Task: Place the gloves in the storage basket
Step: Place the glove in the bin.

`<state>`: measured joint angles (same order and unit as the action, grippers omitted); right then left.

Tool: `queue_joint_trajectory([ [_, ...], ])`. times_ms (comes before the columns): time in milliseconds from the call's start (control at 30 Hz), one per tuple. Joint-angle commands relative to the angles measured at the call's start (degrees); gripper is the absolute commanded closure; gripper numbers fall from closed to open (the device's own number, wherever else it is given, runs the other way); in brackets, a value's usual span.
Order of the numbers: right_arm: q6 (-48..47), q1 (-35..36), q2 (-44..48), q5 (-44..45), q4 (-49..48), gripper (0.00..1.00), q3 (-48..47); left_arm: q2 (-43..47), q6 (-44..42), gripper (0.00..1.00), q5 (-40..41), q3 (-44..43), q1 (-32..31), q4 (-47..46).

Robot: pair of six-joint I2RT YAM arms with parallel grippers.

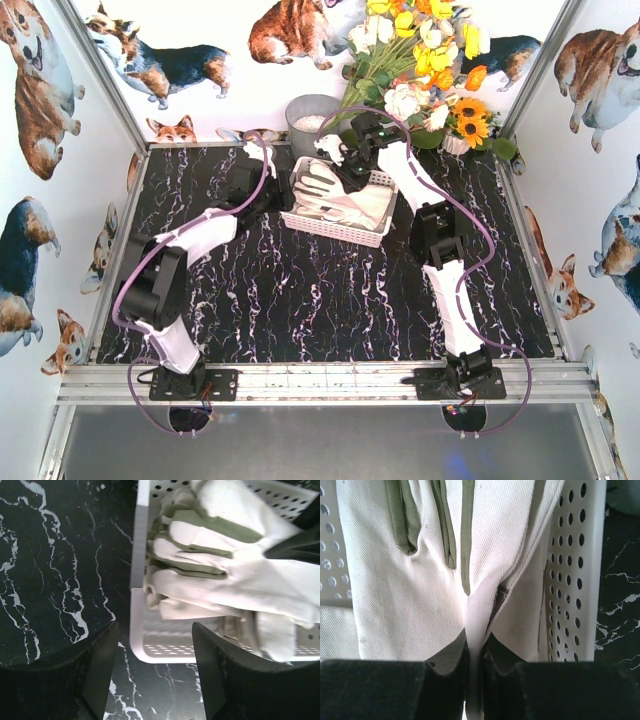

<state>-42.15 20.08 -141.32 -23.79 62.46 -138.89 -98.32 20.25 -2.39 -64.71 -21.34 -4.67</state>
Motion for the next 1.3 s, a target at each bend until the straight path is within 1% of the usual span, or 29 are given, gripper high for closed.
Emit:
queue_joint_trajectory([
  [0,-3.23,0.23,4.73,-4.00,0.82,0.89,0.13,-3.69,-3.33,0.48,-2.21,-2.75,1.07,0.48],
  [67,-3.67,0.23,4.57,-3.16,0.83,0.89,0.11,-5.13,-4.33,0.53,-2.68,-3.62,1.20,0.81],
  [133,-4.60,0.23,4.48,-2.70,1.18,0.89,0.10,-6.31,-5.21,0.60,-2.88,-4.12,1.41,1.00],
  [233,-6.02,0.23,4.17,-2.42,1.52,0.88,0.07,-7.91,-6.84,0.64,-3.15,-5.12,1.44,1.85],
  [367,-8.60,0.23,3.26,-3.00,2.04,0.87,-0.03,-8.85,-8.70,0.75,-4.09,-5.51,1.46,2.12],
  [467,-9.30,0.23,2.50,-4.06,0.56,0.87,-0.02,-8.98,-10.10,0.83,-4.73,-5.45,1.47,2.23],
  [767,-12.26,1.14,0.75,-3.76,-4.30,0.85,0.02,-9.71,-13.06,0.91,-5.37,-5.78,1.46,3.57],
  [867,-12.86,1.24,0.31,-2.99,-5.39,0.82,0.10,-9.84,-13.47,0.94,-5.87,-5.85,1.40,3.52],
  [900,-12.81,1.28,0.26,-2.62,-5.63,0.80,0.11,-9.84,-13.56,0.95,-5.87,-5.91,1.44,3.58],
  [933,-12.56,1.28,0.21,-2.24,-5.86,0.75,0.07,-9.81,-13.57,0.95,-5.71,-5.96,1.46,3.63],
  [1000,-11.45,1.28,0.54,-1.36,-6.24,0.61,0.02,-9.87,-13.46,0.95,-5.33,-5.95,1.40,3.71],
  [1100,-9.92,1.28,1.74,-0.72,-6.55,0.45,0.09,-9.61,-13.35,0.95,-4.89,-5.78,1.48,3.64],
  [1167,-9.15,1.28,2.88,-0.91,-6.72,0.31,0.11,-9.44,-13.30,0.95,-4.69,-5.85,1.44,3.80],
  [1200,-8.62,1.28,3.59,-1.08,-6.92,0.26,0.11,-9.50,-13.33,0.95,-4.57,-5.88,1.45,3.89],
  [1267,-7.62,1.33,5.16,-2.01,-7.69,0.25,0.45,-9.39,-13.25,0.95,-4.67,-5.89,1.43,3.85],
])
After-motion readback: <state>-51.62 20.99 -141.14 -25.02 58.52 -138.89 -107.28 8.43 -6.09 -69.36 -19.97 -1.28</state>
